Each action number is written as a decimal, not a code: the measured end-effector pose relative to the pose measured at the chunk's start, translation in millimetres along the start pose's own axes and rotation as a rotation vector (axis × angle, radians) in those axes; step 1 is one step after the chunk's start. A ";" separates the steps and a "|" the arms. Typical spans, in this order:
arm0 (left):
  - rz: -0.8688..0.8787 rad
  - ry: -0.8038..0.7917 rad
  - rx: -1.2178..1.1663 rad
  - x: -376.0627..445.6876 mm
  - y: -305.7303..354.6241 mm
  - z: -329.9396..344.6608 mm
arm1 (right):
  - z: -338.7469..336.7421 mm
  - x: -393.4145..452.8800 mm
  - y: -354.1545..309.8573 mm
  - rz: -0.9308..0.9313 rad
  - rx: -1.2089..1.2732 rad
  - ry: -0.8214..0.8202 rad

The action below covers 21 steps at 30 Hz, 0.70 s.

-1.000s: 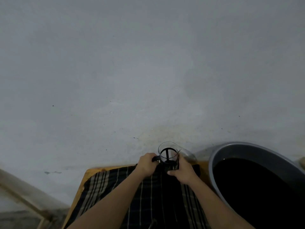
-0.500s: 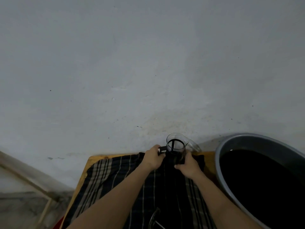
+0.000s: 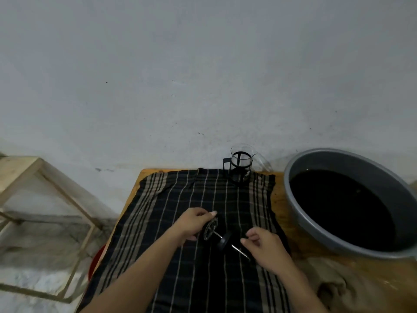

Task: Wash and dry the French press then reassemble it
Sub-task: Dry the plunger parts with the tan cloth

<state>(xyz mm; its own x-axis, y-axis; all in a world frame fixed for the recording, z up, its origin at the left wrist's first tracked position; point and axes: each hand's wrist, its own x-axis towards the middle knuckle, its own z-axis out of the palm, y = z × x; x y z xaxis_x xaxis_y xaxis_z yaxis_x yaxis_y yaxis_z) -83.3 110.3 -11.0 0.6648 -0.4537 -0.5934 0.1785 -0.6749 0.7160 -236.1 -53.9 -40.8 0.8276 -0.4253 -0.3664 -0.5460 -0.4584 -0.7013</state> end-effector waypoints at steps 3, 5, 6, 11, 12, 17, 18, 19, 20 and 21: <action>0.047 0.048 -0.020 -6.8 -15.5 22.5 | 12.0 -18.0 8.3 0.026 -0.064 -0.046; 0.076 0.115 0.005 -8.1 -24.7 34.6 | 20.4 -27.9 10.2 0.016 -0.155 -0.037; 0.077 0.155 0.012 -8.9 -27.9 39.2 | 23.9 -30.9 11.0 0.007 -0.168 -0.025; 0.139 0.251 -0.030 -26.3 -29.5 55.5 | 17.4 -54.9 17.3 -0.002 0.065 0.008; 0.167 0.227 -0.072 -31.2 -26.9 57.5 | 12.1 -61.3 19.8 0.012 0.143 0.010; 0.149 -0.057 -0.585 -65.1 1.1 92.2 | -24.7 -104.0 35.5 0.049 0.433 0.016; 0.082 -0.125 -0.706 -71.3 7.0 102.5 | -31.9 -112.9 39.2 0.045 0.454 0.029; 0.015 -0.188 -0.833 -76.6 12.4 112.0 | -37.4 -120.0 42.2 0.038 0.471 0.045; -0.045 -0.230 -0.945 -80.7 16.7 120.8 | -42.2 -126.0 44.8 0.033 0.482 0.065; -0.105 -0.251 -1.038 -85.8 20.1 130.6 | -46.3 -132.2 48.4 0.032 0.486 0.090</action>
<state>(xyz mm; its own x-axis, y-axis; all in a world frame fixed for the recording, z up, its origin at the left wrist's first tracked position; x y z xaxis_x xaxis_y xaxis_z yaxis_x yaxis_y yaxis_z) -231.5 59.7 6.3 0.4632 -0.6085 -0.6443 0.8341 0.0534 0.5491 -377.9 -56.0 2.0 0.7853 -0.5086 -0.3530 -0.4290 -0.0360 -0.9026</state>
